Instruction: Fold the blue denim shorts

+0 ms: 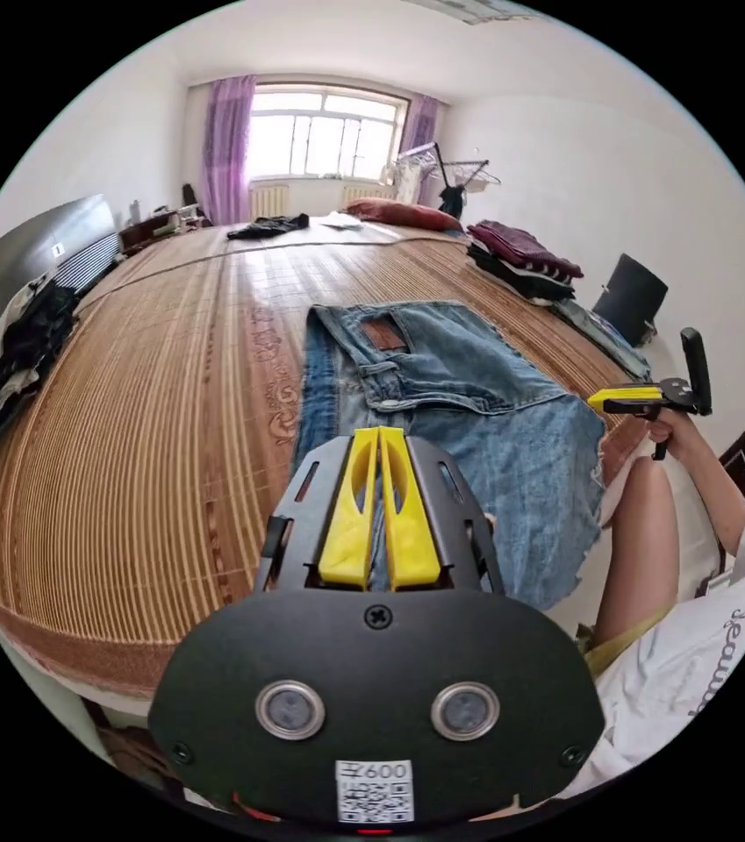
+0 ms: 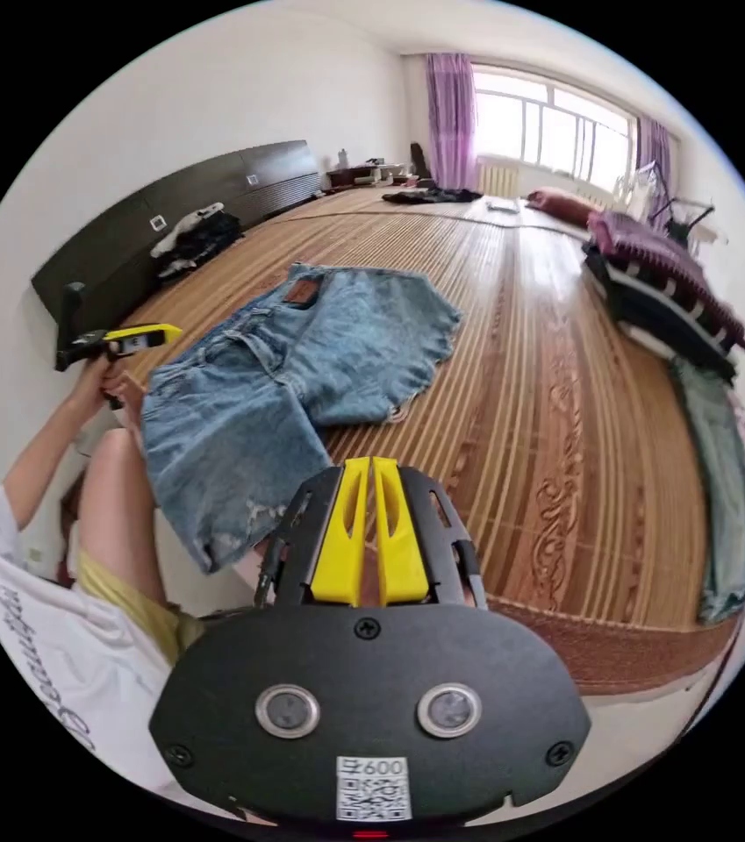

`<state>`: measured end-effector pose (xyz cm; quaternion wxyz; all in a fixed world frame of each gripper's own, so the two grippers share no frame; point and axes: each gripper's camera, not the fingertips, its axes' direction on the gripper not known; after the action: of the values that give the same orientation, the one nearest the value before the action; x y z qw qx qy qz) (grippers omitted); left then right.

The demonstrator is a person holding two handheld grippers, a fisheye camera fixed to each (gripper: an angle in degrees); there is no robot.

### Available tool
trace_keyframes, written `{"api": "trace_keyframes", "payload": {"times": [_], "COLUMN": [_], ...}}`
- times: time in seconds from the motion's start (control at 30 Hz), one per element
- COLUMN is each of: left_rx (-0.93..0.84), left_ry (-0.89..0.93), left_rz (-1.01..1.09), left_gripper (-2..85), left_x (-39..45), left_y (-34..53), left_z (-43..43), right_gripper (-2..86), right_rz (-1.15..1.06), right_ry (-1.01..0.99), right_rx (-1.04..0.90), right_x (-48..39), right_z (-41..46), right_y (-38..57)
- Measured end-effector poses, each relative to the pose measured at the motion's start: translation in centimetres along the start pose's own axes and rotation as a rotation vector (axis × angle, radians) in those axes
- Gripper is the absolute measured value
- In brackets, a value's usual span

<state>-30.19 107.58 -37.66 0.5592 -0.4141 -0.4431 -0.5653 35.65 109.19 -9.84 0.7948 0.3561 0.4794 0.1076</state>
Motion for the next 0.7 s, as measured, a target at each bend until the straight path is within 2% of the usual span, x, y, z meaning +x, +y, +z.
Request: {"api": "trace_keyframes", "payload": {"times": [0.07,0.13,0.2,0.27,0.37,0.43,0.57,0.7], "left_rx": [-0.116,-0.277,-0.214,-0.206,-0.2,-0.233,-0.302,-0.256], "left_ry": [-0.05,-0.317,-0.449,-0.493,-0.476,-0.538,-0.698,-0.511], "left_rz": [0.138,0.43,0.508,0.491,0.334,0.253,0.205,-0.04], "left_gripper": [0.5,0.4,0.4,0.4,0.6,0.6,0.6,0.7], "left_x": [2.6,7.0,9.1,9.2,6.6,4.4,1.3,-5.3], "left_y": [-2.0,-1.8,-0.6,-0.1,0.1,0.9,4.0,7.7], "left_z": [3.0,8.0,8.7,8.9,7.7,6.9,6.0,0.3], "right_gripper": [-0.9,-0.9,-0.8,-0.8,-0.7,-0.4,3.4,7.3], "right_rz": [-0.024,-0.069,-0.072,-0.041,-0.046,-0.041,-0.007,-0.118], "right_ry": [-0.003,-0.03,-0.039,0.053,0.126,0.09,0.005,-0.037], "right_rx": [0.004,-0.007,-0.019,0.008,0.066,0.085,0.0,-0.011], "right_x": [-0.3,-1.2,-2.3,-2.8,-4.0,-4.4,-4.9,-8.3], "right_z": [0.7,1.9,3.4,4.0,4.7,5.2,8.1,10.4], "right_y": [0.0,-0.3,-1.0,-1.3,-1.2,-0.9,0.4,2.8]}}
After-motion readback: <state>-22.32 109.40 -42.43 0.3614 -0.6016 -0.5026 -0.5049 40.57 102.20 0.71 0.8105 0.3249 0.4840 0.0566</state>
